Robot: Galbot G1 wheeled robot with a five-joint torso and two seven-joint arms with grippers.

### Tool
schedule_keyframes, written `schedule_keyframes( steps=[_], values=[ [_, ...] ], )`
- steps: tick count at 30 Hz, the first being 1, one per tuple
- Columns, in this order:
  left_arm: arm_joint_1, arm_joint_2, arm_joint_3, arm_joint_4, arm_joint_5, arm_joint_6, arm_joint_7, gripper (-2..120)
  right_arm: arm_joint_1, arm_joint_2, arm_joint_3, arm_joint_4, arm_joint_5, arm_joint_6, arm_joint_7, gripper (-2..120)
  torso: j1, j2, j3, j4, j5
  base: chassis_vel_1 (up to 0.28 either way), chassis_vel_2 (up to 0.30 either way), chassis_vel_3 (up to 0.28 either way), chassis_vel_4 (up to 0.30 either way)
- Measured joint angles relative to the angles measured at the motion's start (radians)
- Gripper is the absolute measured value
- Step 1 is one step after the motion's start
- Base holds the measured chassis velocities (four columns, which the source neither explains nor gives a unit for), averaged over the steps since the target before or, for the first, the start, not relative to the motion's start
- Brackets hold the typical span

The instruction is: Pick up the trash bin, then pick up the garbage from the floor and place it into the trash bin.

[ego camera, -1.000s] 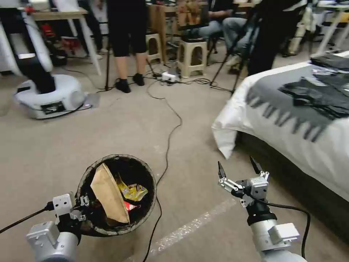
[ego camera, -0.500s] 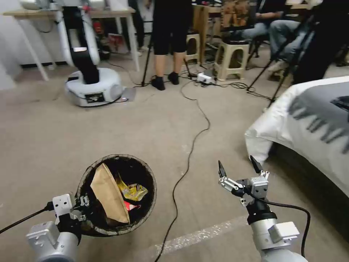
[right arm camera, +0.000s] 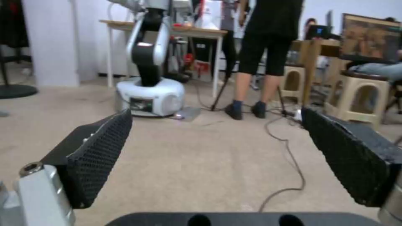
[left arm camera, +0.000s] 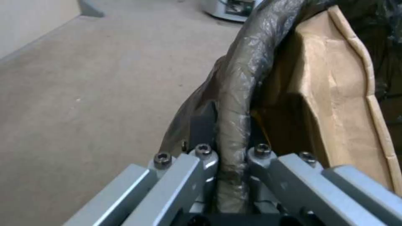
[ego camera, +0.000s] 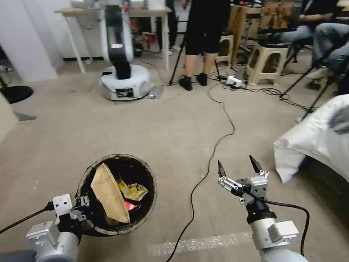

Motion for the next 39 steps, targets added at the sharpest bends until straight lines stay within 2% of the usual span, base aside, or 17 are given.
schedule_keyframes(
  steps=[22,29,32,33,35,39],
  values=[
    [-0.005,-0.005,-0.001,0.000,0.001,-0.005,-0.005,3,0.009,-0.011,0.009,0.003,0.011,-0.012,0.005,100,0.000,0.000,0.000,-0.0001,0.0000,0.018,0.015,0.017,0.015],
    [-0.006,-0.001,-0.001,0.000,-0.016,0.005,-0.026,3,0.009,-0.009,0.009,0.003,0.011,-0.013,0.006,100,0.000,0.000,0.000,0.0000,0.0000,0.000,0.000,0.000,0.000],
    [-0.018,0.000,0.001,0.000,-0.113,0.052,-0.081,3,0.007,-0.008,0.009,0.003,0.011,-0.013,0.007,100,0.000,0.000,0.000,0.0000,-0.0001,0.000,0.000,0.000,0.000],
    [-0.018,0.000,0.001,0.000,-0.113,0.052,-0.081,3,0.007,-0.008,0.009,0.003,0.011,-0.013,0.007,100,0.000,0.000,0.000,0.0000,-0.0001,0.000,0.000,0.000,0.000],
    [-0.033,0.001,0.000,0.000,-0.196,0.082,-0.131,3,0.004,-0.008,0.009,0.003,0.010,-0.013,0.007,100,0.000,0.000,0.000,-0.0001,0.0000,0.000,0.000,0.000,0.000],
    [-0.058,0.002,0.003,0.000,-0.263,0.092,-0.169,3,0.003,-0.008,0.006,0.003,0.008,-0.013,0.007,100,0.000,0.000,0.000,0.0000,0.0001,0.000,0.000,0.000,0.000]
  ],
)
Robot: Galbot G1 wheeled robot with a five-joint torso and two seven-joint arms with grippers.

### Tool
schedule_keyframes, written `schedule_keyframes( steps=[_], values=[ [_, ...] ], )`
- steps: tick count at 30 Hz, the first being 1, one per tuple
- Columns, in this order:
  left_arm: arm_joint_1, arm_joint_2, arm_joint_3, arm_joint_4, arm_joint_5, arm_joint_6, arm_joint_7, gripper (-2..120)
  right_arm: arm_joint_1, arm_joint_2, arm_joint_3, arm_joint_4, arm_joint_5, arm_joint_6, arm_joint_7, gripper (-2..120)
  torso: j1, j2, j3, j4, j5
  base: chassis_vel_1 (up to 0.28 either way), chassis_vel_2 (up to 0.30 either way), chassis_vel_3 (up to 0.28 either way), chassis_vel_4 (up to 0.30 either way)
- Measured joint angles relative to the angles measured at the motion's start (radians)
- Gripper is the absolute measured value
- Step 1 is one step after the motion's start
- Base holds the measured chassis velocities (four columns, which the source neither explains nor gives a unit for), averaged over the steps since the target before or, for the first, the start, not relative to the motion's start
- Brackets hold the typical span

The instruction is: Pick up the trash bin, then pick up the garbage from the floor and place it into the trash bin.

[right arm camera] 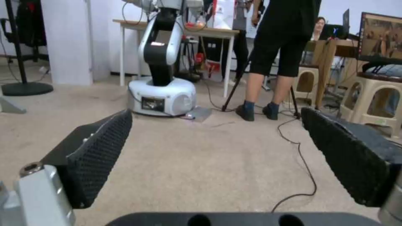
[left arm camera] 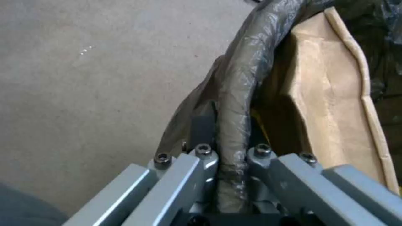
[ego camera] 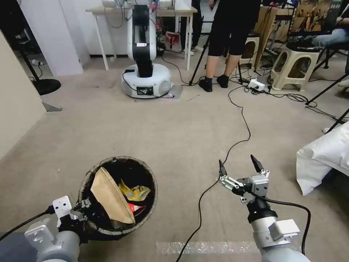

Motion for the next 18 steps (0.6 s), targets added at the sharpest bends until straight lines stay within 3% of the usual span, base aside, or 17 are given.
schedule_keyframes(
  steps=[18],
  values=[
    [-0.135,0.033,0.015,0.000,-0.202,0.030,-0.090,3,0.009,-0.015,-0.006,-0.022,-0.002,-0.015,0.000,100,0.000,0.000,0.000,0.0000,0.0000,0.000,0.000,0.000,0.000]
  ],
)
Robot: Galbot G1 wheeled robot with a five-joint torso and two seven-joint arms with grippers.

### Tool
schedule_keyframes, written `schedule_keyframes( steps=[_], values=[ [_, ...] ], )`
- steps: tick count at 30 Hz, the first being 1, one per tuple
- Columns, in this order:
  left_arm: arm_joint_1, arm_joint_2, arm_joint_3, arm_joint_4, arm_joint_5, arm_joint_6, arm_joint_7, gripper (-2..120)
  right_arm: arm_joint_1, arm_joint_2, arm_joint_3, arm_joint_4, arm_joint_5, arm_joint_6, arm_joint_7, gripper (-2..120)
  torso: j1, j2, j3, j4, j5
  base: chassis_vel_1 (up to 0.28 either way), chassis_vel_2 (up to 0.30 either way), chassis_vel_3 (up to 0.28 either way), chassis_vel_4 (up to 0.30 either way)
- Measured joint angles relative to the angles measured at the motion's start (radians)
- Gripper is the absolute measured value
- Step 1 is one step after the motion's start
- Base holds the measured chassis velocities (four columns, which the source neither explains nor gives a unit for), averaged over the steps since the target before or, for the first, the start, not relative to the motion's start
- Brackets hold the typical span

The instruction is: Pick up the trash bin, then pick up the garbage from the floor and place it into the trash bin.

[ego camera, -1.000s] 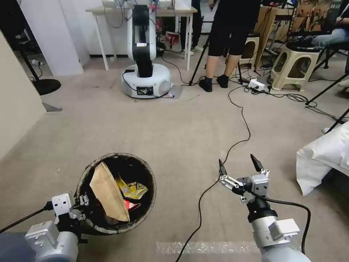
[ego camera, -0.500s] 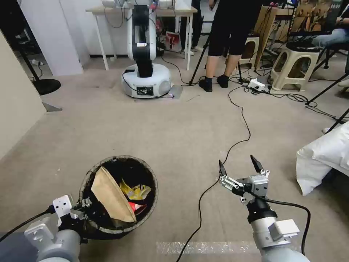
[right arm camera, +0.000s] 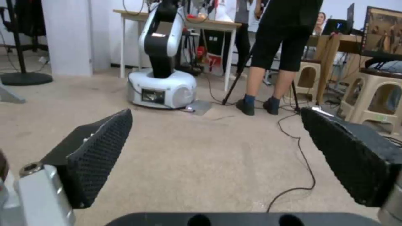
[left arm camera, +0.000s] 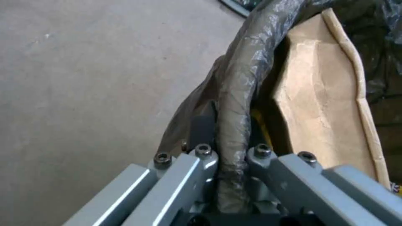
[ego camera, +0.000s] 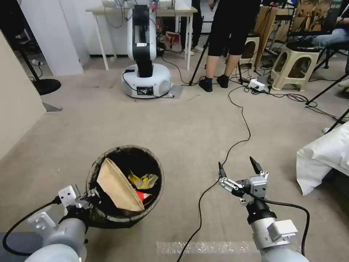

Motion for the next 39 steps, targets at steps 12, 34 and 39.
schedule_keyframes(
  steps=[12,34,39],
  values=[
    [-0.084,0.012,0.005,0.017,-0.087,0.005,-0.051,3,0.021,-0.026,-0.017,-0.018,0.011,-0.009,0.000,100,0.000,0.000,0.000,0.0000,-0.0001,0.000,0.000,0.000,0.000],
    [-0.188,0.020,0.029,0.169,-0.220,0.061,-0.200,3,0.039,-0.031,-0.045,-0.029,0.010,-0.014,0.001,100,0.000,0.000,0.000,0.0000,-0.0002,0.000,0.000,0.000,0.000],
    [-0.194,0.018,0.032,0.183,-0.244,0.080,-0.234,3,0.044,-0.033,-0.050,-0.030,0.011,-0.014,0.003,100,0.000,0.000,0.000,-0.0001,-0.0001,0.000,0.000,0.000,0.000]
  ],
)
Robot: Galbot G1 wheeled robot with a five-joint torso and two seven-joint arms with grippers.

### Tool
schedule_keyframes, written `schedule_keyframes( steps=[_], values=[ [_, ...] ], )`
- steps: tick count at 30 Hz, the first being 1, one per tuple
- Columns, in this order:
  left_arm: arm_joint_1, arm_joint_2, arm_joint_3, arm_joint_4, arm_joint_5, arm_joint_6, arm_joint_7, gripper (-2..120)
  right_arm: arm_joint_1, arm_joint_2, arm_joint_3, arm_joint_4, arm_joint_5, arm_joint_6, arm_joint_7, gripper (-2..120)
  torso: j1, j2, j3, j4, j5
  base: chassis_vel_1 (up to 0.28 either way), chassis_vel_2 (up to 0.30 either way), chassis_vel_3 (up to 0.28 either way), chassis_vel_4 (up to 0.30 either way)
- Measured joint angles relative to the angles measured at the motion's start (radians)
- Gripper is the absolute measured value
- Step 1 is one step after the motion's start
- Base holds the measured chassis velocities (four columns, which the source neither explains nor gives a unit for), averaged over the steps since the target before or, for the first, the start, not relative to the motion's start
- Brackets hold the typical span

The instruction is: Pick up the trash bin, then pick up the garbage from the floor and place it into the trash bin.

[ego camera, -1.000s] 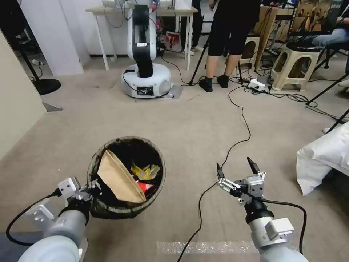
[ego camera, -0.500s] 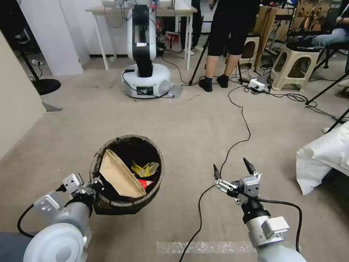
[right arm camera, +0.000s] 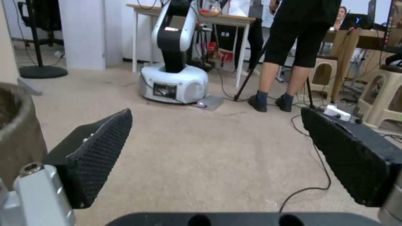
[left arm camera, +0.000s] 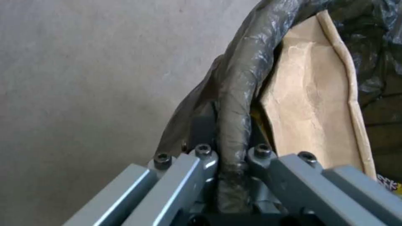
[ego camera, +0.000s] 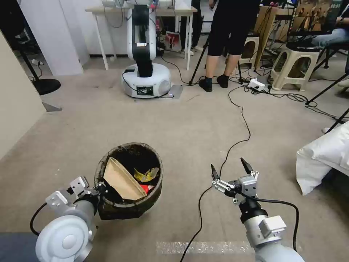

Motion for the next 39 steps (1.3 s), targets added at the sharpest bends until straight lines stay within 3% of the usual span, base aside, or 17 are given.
schedule_keyframes(
  steps=[7,33,35,39],
  values=[
    [-0.002,-0.002,0.002,0.011,-0.035,0.033,-0.039,3,0.005,0.000,-0.005,-0.002,0.000,0.000,0.001,100,0.000,0.000,0.000,0.0000,0.0001,0.000,0.000,0.000,0.000],
    [-0.018,-0.012,0.011,0.058,-0.029,0.094,-0.072,3,0.017,-0.001,-0.008,-0.006,0.004,-0.003,0.002,100,0.000,0.000,0.000,0.0000,0.0000,0.000,0.000,0.000,0.000],
    [-0.019,-0.012,0.010,0.058,-0.029,0.096,-0.073,3,0.017,0.000,-0.008,-0.006,0.004,-0.003,0.003,100,0.000,0.000,0.000,0.0000,0.0000,0.000,0.000,0.000,0.000],
    [-0.022,-0.010,0.010,0.053,-0.024,0.096,-0.074,21,0.022,0.000,-0.012,-0.006,0.004,-0.003,0.003,100,0.000,0.000,0.000,0.0000,0.0000,0.000,0.000,0.000,0.000]
  ],
)
